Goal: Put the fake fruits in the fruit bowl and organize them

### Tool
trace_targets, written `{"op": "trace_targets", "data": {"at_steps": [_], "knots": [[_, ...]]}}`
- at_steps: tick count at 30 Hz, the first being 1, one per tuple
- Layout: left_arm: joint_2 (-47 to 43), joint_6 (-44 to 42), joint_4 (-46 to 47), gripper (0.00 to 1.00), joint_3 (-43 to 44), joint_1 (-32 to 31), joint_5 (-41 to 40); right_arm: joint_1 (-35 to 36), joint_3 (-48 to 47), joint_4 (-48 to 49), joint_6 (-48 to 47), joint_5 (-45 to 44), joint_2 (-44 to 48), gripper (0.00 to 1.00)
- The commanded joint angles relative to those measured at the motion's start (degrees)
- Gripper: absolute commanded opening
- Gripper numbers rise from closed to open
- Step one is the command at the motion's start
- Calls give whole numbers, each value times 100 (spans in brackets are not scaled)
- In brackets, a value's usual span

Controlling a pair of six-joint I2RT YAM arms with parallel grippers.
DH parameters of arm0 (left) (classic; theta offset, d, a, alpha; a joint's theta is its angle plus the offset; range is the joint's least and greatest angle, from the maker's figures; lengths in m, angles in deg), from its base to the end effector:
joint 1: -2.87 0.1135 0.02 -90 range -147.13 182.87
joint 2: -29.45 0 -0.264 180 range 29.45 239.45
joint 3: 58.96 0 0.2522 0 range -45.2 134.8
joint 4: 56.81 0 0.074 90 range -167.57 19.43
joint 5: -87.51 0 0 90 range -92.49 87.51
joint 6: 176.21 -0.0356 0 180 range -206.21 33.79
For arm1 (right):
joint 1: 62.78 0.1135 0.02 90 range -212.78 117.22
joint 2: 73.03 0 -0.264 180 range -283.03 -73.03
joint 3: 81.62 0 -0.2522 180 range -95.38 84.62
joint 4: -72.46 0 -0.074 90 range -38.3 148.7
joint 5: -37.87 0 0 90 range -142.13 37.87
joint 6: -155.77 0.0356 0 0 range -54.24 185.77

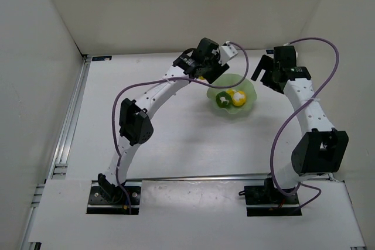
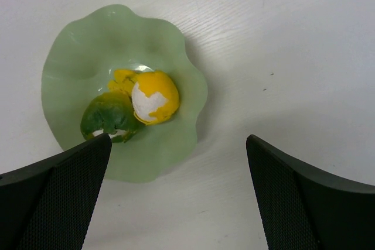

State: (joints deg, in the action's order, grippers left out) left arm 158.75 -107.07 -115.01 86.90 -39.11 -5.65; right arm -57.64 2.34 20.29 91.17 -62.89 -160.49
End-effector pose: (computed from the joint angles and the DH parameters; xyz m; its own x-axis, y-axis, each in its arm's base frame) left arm 0.3810 -0.3402 0.3169 -0.2347 0.6894 -0.6853 0.7713 0.5611 0.3003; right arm 0.3358 0.0235 0.3397 -0.6003 0.3691 -0.7095 0.3367 0.9213 0.1944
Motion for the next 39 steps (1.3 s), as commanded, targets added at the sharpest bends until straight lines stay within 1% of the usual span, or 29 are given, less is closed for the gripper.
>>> {"op": "trace_targets", "data": {"at_steps": [1,2,5,6,7,9,10,11,13,15,18,20,21,22,23,24,27,28,29,30,31,32,33,34,35,36,37,38,39], "knots": [[253,-102,252,42,544,-171,717,-302,203,159,262,-180,360,100],[367,-41,252,54,841,-171,851,-382,256,159,393,-180,509,100],[693,30,593,54,1195,-284,1202,-690,476,159,509,-233,817,100],[815,82,665,60,1266,-285,1204,-691,476,159,509,-233,879,100],[817,82,726,61,1319,-346,1204,-743,546,211,509,-372,984,100],[905,82,841,76,1424,-417,1265,-743,599,211,509,-374,1046,100],[905,30,893,92,1425,-486,1265,-743,599,211,509,-374,1047,100],[905,-31,894,100,1425,-548,1204,-743,599,264,509,-374,1047,100],[905,-93,894,100,1425,-601,976,-743,599,264,509,-313,1099,100],[756,-146,947,100,1372,-601,546,-743,651,264,509,-312,1152,100],[317,-146,947,100,996,-601,-16,-743,721,264,509,-198,1336,100],[-227,-93,886,100,618,-601,-211,-743,897,264,562,-119,1459,100],[-412,-93,885,100,181,-540,-473,-743,976,264,614,-58,1617,100],[-814,-154,885,100,-84,-540,-614,-743,1064,325,614,-57,1714,100],[-1027,-207,885,100,-383,-479,-738,-743,1248,326,614,-5,1802,100],[-1247,-260,885,100,-1012,-400,-974,-743,1345,326,667,-5,1994,100],[-2134,-260,824,100,-1939,-119,-1361,-743,1740,326,667,241,2372,100],[-2354,-208,684,100,-2481,-31,-1589,-743,1846,326,667,294,2470,100],[-2783,-155,561,100,-2730,83,-1652,-743,1952,274,667,294,2558,100],[-3004,-155,412,100,-2950,215,-1653,-743,2048,273,667,364,2733,100],[-3215,2,89,100,-3387,538,-1653,-743,2232,134,667,365,2813,100],[-3426,64,-63,100,-3609,741,-1653,-743,2330,80,667,365,2892,100],[-3846,134,-195,100,-3846,961,-1653,-743,2426,80,667,365,3049,100],[-4059,213,-318,100,-4084,1468,-1653,-743,2506,-86,667,365,3120,100],[-4270,388,-450,100,-4582,1751,-1653,-743,2680,-148,667,286,3191,100],[-4725,494,-651,100,-4848,2050,-1653,-743,2778,-201,667,233,3339,100],[-4964,582,-740,100,-5112,2375,-1653,-743,2883,-280,667,233,3419,100],[-5228,653,-802,100,-5680,3031,-1531,-743,2980,-281,667,180,3594,100],[-5770,706,-802,100,-5982,3377,-1443,-743,3146,-376,719,180,3683,100]]}}
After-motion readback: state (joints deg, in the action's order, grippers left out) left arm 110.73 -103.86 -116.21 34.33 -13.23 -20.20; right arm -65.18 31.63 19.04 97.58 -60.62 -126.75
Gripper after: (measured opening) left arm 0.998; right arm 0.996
